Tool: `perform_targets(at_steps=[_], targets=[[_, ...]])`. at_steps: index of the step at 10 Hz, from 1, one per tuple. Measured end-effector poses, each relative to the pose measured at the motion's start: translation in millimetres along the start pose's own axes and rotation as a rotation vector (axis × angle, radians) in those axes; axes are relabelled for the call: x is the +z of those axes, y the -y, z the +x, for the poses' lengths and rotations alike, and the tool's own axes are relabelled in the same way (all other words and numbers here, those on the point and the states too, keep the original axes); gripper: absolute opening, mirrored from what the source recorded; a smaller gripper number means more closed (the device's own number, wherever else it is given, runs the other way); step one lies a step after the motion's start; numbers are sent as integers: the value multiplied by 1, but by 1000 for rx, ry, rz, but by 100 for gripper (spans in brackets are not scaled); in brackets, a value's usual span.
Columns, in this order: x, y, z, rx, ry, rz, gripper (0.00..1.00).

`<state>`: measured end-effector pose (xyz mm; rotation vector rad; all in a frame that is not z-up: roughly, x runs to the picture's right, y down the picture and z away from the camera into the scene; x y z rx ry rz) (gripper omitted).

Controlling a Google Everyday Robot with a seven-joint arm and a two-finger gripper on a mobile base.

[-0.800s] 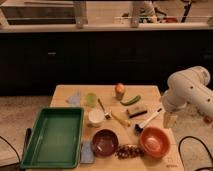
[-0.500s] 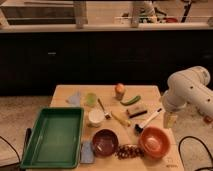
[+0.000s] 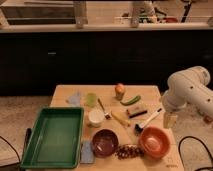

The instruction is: Place eraser in purple bowl

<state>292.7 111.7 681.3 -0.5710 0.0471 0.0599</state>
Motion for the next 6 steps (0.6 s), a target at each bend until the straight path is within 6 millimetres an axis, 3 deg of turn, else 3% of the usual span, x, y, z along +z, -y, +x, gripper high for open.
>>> perform_targets(at_steps=[6], targets=[[0, 0, 0, 0, -1, 0, 80]])
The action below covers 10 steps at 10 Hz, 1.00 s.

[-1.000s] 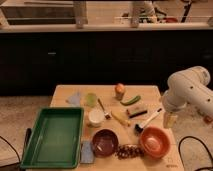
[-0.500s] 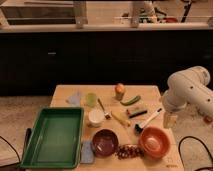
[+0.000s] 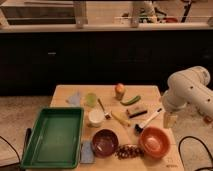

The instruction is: Place eraser in purple bowl

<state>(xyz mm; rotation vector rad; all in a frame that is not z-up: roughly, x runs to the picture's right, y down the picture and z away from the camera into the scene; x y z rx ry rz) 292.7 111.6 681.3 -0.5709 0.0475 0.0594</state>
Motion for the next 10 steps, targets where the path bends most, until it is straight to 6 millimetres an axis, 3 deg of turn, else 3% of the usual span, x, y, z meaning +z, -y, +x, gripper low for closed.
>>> perform_targets(at_steps=[2, 3, 10], targets=[[8, 4, -8, -33, 2, 14, 80], [14, 6, -22, -57, 14, 18, 80], [31, 21, -42, -131, 24, 36, 80]])
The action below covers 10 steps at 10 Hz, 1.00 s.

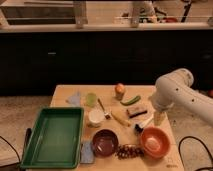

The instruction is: Place eraser in purple bowl

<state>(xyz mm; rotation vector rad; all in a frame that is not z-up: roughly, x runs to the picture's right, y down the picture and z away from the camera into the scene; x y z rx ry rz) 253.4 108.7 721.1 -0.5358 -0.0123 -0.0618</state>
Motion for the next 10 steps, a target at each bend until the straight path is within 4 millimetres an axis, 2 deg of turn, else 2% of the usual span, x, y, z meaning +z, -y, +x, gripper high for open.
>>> perform_targets(at_steps=[10], targets=[[31, 31, -11, -105, 12, -1, 80]])
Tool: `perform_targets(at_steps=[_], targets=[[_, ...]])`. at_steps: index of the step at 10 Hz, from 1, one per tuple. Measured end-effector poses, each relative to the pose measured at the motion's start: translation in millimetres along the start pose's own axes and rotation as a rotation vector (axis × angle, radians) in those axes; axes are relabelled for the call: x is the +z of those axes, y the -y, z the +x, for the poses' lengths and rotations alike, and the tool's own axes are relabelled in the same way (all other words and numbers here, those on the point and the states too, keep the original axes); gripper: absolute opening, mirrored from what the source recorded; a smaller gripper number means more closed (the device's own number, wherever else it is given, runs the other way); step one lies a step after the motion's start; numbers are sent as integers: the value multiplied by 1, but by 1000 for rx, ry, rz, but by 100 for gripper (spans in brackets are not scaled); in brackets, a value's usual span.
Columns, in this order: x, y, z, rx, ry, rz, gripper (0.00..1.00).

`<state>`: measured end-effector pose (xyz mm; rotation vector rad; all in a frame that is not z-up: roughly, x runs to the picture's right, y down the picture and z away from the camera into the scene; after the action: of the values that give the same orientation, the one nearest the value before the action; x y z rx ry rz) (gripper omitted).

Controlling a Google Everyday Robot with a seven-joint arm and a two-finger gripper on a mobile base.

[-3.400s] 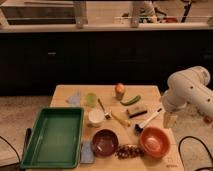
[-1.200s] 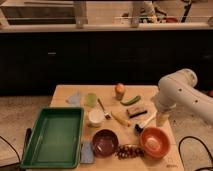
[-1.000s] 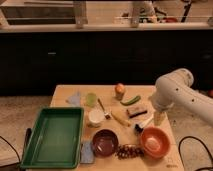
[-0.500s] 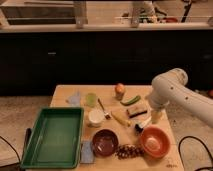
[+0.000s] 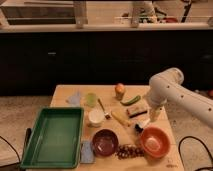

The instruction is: Place eraser in purple bowl

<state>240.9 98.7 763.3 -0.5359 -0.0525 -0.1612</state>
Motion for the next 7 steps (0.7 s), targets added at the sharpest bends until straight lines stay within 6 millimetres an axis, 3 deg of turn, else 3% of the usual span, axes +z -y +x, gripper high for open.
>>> perform_targets(at_steps=[7], targets=[[23, 18, 0, -40, 5, -5, 80]])
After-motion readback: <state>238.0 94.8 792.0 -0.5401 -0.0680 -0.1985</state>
